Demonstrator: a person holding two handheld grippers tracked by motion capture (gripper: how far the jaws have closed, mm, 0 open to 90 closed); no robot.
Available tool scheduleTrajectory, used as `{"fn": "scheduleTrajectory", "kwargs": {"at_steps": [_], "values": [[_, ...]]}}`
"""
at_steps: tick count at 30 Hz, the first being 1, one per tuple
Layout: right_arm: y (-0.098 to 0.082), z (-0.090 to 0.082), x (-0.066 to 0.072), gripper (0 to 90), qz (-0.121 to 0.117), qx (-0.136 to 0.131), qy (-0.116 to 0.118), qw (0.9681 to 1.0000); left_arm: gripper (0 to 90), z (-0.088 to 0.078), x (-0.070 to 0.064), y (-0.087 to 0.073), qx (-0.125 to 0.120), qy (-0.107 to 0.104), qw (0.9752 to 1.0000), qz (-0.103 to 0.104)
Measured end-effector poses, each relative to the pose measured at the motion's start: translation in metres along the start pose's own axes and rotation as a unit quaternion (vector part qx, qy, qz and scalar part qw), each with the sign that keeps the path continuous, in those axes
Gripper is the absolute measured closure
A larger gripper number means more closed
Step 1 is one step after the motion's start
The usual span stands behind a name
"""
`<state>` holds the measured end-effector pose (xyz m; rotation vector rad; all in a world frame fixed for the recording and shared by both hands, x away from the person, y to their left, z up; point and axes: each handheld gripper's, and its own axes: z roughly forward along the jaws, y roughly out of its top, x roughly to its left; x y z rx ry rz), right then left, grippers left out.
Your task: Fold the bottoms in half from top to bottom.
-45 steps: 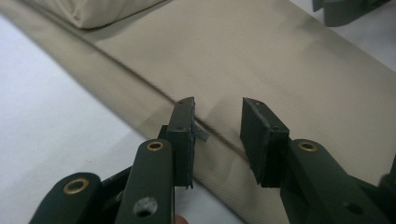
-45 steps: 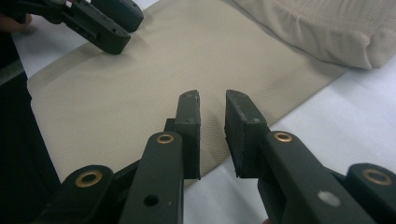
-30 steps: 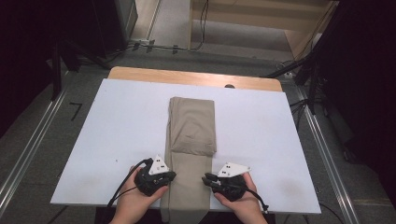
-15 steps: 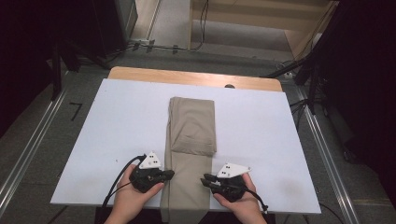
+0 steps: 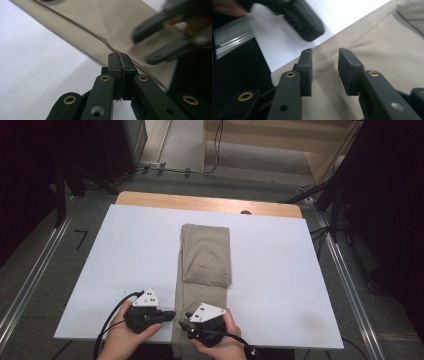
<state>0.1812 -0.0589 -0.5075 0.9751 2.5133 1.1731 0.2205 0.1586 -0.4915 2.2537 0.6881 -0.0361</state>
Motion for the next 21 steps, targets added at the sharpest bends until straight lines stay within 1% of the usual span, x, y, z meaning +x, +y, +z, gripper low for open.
{"fn": "scheduleTrajectory", "kwargs": {"at_steps": [1,2,3,4,5,6,7,8,9,10,12,14,16,18,19,21], "values": [[0.000,0.002,0.001,60.6,0.006,0.000,-0.003,1.0000,90.0,-0.001,-0.003,-0.003,0.001,-0.002,1.0000,0.002],[0.001,0.004,0.002,60.6,0.013,0.004,-0.008,0.9999,90.0,-0.003,-0.007,-0.005,0.005,0.002,1.0000,0.008],[0.001,0.006,0.003,60.5,0.015,0.009,-0.009,0.9998,90.0,-0.003,-0.010,-0.008,0.007,0.003,0.9999,0.008],[0.000,0.008,0.004,60.6,0.016,0.012,-0.013,0.9997,90.0,-0.004,-0.013,-0.011,0.010,0.003,0.9999,0.013],[-0.001,0.009,0.004,62.7,0.014,0.011,-0.021,0.9996,90.0,-0.005,-0.014,-0.014,0.016,0.006,0.9997,0.016],[-0.002,0.009,0.005,64.9,0.017,0.009,-0.028,0.9994,90.0,-0.006,-0.015,-0.016,0.018,0.010,0.9996,0.017],[-0.002,0.009,0.006,68.1,0.014,0.010,-0.035,0.9992,90.0,-0.006,-0.015,-0.018,0.018,0.015,0.9996,0.017],[-0.002,0.009,0.006,70.3,0.010,0.012,-0.044,0.9989,90.0,-0.008,-0.014,-0.019,0.021,0.022,0.9994,0.018],[-0.002,0.008,0.006,73.0,0.012,0.012,-0.048,0.9987,90.0,-0.009,-0.012,-0.020,0.020,0.027,0.9993,0.017],[-0.002,0.008,0.005,76.8,0.015,0.013,-0.048,0.9987,90.0,-0.012,-0.009,-0.021,0.014,0.027,0.9995,0.011],[-0.002,0.007,0.002,81.5,0.024,0.013,-0.046,0.9986,90.0,-0.017,-0.002,-0.022,-0.003,0.023,0.9997,-0.002],[-0.003,0.005,-0.001,86.1,0.032,0.012,-0.042,0.9985,90.0,-0.020,0.003,-0.024,-0.010,0.025,0.9996,-0.009],[-0.004,0.003,-0.003,87.6,0.037,0.010,-0.038,0.9985,89.8,-0.022,0.007,-0.026,-0.014,0.028,0.9994,-0.014],[-0.004,0.002,-0.006,88.1,0.044,0.006,-0.030,0.9986,85.6,-0.023,0.009,-0.027,-0.017,0.034,0.9991,-0.020],[-0.003,0.000,-0.006,88.2,0.044,0.002,-0.027,0.9986,83.6,-0.023,0.010,-0.027,-0.019,0.033,0.9990,-0.022],[0.002,-0.004,-0.005,88.4,0.037,-0.007,-0.024,0.9990,79.0,-0.025,0.011,-0.026,-0.025,0.033,0.9988,-0.027]]}}
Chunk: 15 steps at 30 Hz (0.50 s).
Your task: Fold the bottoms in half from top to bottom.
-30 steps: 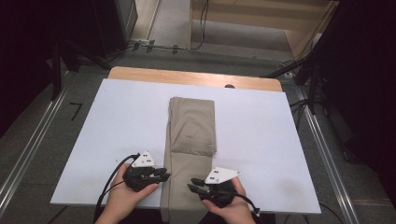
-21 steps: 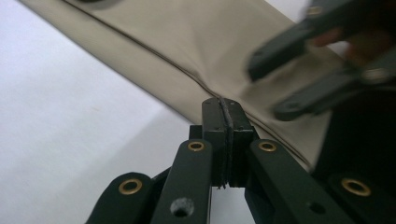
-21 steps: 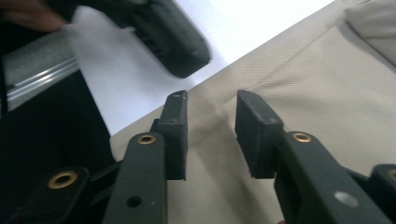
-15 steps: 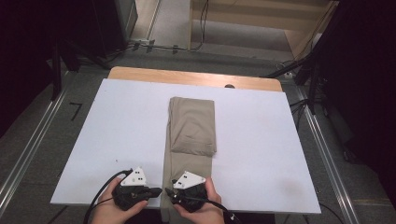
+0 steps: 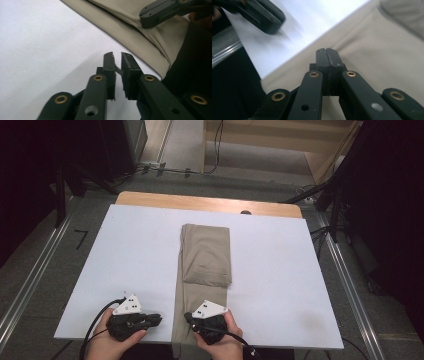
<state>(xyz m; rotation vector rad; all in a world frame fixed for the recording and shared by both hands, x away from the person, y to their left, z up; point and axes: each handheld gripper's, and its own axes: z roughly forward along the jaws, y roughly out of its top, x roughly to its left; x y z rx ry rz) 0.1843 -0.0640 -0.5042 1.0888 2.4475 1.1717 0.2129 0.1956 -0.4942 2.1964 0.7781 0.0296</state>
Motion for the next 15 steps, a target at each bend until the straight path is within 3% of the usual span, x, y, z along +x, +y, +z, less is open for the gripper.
{"fn": "scheduleTrajectory", "kwargs": {"at_steps": [5,11,14,15], "values": [[0.017,-0.004,0.004,88.5,-0.005,-0.015,0.011,0.9998,58.9,-0.004,0.005,0.000,-0.013,0.007,0.9998,-0.011],[0.022,0.013,0.005,88.4,-0.010,0.009,0.034,0.9993,49.8,-0.005,0.007,-0.002,-0.009,0.008,0.9999,-0.009],[0.019,0.023,0.004,86.3,-0.008,0.032,0.060,0.9976,45.2,-0.002,0.007,-0.002,-0.006,0.008,0.9999,-0.007],[0.017,0.024,0.003,83.4,-0.004,0.027,0.070,0.9972,45.1,-0.001,0.006,-0.002,-0.006,0.006,0.9999,-0.005]]}}
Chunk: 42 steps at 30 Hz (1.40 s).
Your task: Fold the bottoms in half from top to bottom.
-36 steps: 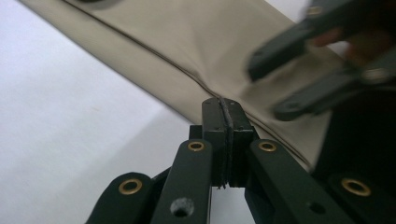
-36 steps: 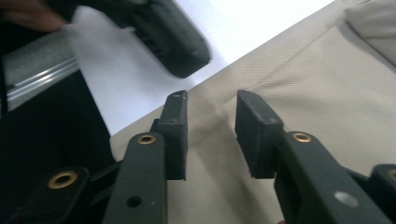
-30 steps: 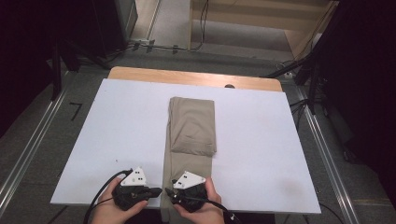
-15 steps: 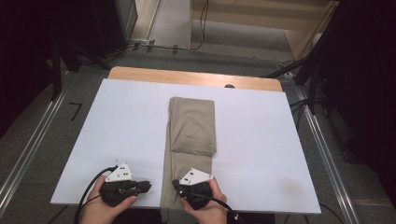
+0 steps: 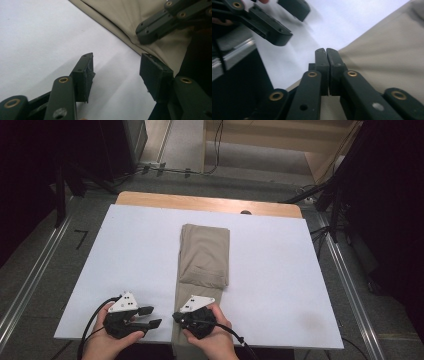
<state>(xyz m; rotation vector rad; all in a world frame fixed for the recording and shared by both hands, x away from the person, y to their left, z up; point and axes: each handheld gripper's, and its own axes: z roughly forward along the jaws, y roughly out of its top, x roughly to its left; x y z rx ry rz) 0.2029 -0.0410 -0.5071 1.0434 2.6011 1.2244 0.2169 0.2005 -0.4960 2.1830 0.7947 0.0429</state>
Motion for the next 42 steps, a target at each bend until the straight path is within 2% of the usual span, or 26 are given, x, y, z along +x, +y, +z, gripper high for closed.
{"fn": "scheduleTrajectory", "kwargs": {"at_steps": [2,3,4,6,8,11,13,15,16,18,21,23,25,27,29,32,33,35,39,41,42], "values": [[-0.003,-0.002,-0.004,67.8,0.011,-0.015,0.022,0.9996,45.1,0.001,-0.001,0.001,-0.002,-0.001,1.0000,0.004],[-0.003,-0.006,-0.005,61.9,0.009,-0.022,0.020,0.9995,45.1,0.002,-0.002,0.002,-0.006,-0.002,1.0000,0.006],[-0.004,-0.011,-0.006,59.7,0.004,-0.029,0.012,0.9995,45.1,0.002,-0.002,0.004,-0.011,-0.002,0.9999,0.008],[-0.006,-0.025,-0.012,56.9,-0.006,-0.046,-0.001,0.9989,45.1,0.003,0.000,0.011,-0.023,-0.011,0.9996,0.008],[-0.009,-0.041,-0.025,56.8,-0.002,-0.058,-0.020,0.9981,45.0,0.005,0.001,0.022,-0.035,-0.007,0.9993,0.012],[-0.012,-0.064,-0.051,56.8,0.009,-0.071,-0.056,0.9958,44.9,0.012,0.004,0.039,-0.050,-0.005,0.9985,0.022],[-0.013,-0.075,-0.068,56.4,0.025,-0.083,-0.080,0.9930,44.9,0.020,0.007,0.050,-0.049,-0.005,0.9985,0.023],[-0.014,-0.082,-0.085,52.0,0.038,-0.089,-0.099,0.9904,44.9,0.030,0.010,0.062,-0.045,0.008,0.9986,0.028],[-0.015,-0.083,-0.094,49.7,0.044,-0.091,-0.107,0.9891,44.9,0.035,0.013,0.067,-0.048,0.008,0.9984,0.026],[-0.016,-0.080,-0.110,46.7,0.057,-0.087,-0.103,0.9892,45.1,0.044,0.020,0.078,-0.055,0.011,0.9982,0.024],[-0.018,-0.072,-0.129,43.6,0.075,-0.077,-0.104,0.9887,50.0,0.060,0.031,0.090,-0.059,0.017,0.9978,0.025],[-0.020,-0.066,-0.137,42.1,0.078,-0.070,-0.112,0.9881,50.9,0.071,0.038,0.094,-0.057,0.017,0.9980,0.021],[-0.021,-0.061,-0.144,38.9,0.084,-0.063,-0.103,0.9891,51.0,0.081,0.041,0.097,-0.051,0.021,0.9983,0.020],[-0.020,-0.057,-0.149,37.2,0.085,-0.053,-0.103,0.9896,51.9,0.087,0.042,0.098,-0.047,0.023,0.9984,0.022],[-0.020,-0.055,-0.152,37.3,0.080,-0.054,-0.103,0.9900,53.0,0.091,0.042,0.099,-0.047,0.027,0.9982,0.028],[-0.017,-0.053,-0.153,40.3,0.071,-0.055,-0.091,0.9918,60.1,0.093,0.039,0.100,-0.052,0.026,0.9976,0.037],[-0.016,-0.052,-0.153,42.9,0.063,-0.053,-0.087,0.9927,63.9,0.093,0.038,0.100,-0.053,0.028,0.9974,0.040],[-0.015,-0.050,-0.153,50.1,0.057,-0.047,-0.091,0.9931,64.4,0.095,0.039,0.100,-0.053,0.028,0.9975,0.038],[-0.016,-0.051,-0.152,64.2,0.063,-0.048,-0.088,0.9930,64.5,0.097,0.041,0.099,-0.040,0.025,0.9981,0.039],[-0.016,-0.053,-0.150,71.6,0.049,-0.052,-0.084,0.9939,69.3,0.097,0.040,0.099,-0.034,0.031,0.9977,0.050],[-0.015,-0.053,-0.148,74.1,0.041,-0.053,-0.086,0.9941,75.1,0.095,0.039,0.099,-0.034,0.028,0.9975,0.055]]}}
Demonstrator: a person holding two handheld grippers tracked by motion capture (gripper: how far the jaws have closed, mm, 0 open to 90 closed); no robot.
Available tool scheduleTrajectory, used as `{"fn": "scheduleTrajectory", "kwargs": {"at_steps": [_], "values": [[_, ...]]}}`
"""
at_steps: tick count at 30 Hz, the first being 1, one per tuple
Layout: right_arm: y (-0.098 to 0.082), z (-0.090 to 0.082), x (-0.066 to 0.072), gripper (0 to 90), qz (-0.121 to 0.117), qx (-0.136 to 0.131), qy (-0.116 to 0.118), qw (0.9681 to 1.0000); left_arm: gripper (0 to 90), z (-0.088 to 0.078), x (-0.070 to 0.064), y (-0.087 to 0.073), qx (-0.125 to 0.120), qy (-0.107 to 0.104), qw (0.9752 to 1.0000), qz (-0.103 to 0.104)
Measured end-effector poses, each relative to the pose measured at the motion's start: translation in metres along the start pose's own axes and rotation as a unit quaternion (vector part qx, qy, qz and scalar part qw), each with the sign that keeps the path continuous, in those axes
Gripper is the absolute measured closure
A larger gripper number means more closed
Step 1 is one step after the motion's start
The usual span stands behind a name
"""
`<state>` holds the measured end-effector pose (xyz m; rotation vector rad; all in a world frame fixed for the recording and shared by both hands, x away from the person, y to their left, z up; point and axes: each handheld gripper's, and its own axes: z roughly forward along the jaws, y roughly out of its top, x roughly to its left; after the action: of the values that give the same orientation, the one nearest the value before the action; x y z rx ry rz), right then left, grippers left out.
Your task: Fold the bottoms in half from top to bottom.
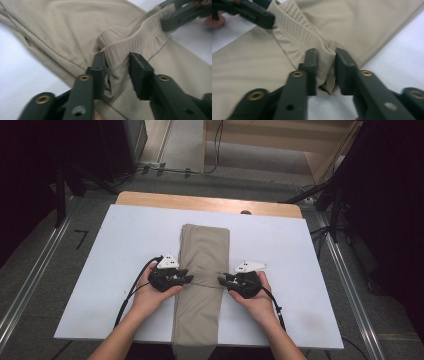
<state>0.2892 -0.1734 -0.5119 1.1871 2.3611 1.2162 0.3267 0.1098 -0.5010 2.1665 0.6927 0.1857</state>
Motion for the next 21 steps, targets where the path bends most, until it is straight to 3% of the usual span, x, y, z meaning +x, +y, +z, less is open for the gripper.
{"fn": "scheduleTrajectory", "kwargs": {"at_steps": [3,6,11,15,21], "values": [[0.002,-0.002,0.005,78.1,-0.013,-0.007,0.004,0.9999,83.0,-0.004,0.000,0.001,-0.011,-0.007,0.9999,-0.003],[0.004,-0.006,0.008,78.7,-0.017,-0.015,0.005,0.9997,83.9,-0.009,-0.002,0.002,-0.022,-0.004,0.9997,0.004],[0.006,-0.020,0.016,78.7,-0.014,-0.030,0.019,0.9993,84.0,-0.027,-0.010,0.000,-0.038,-0.019,0.9990,0.012],[0.005,-0.036,0.034,78.7,-0.031,-0.040,0.031,0.9982,83.9,-0.048,-0.024,-0.004,-0.046,-0.027,0.9983,0.025],[-0.009,-0.060,0.062,78.7,-0.043,-0.041,0.050,0.9969,83.9,-0.076,-0.055,-0.021,-0.043,-0.051,0.9970,0.040]]}}
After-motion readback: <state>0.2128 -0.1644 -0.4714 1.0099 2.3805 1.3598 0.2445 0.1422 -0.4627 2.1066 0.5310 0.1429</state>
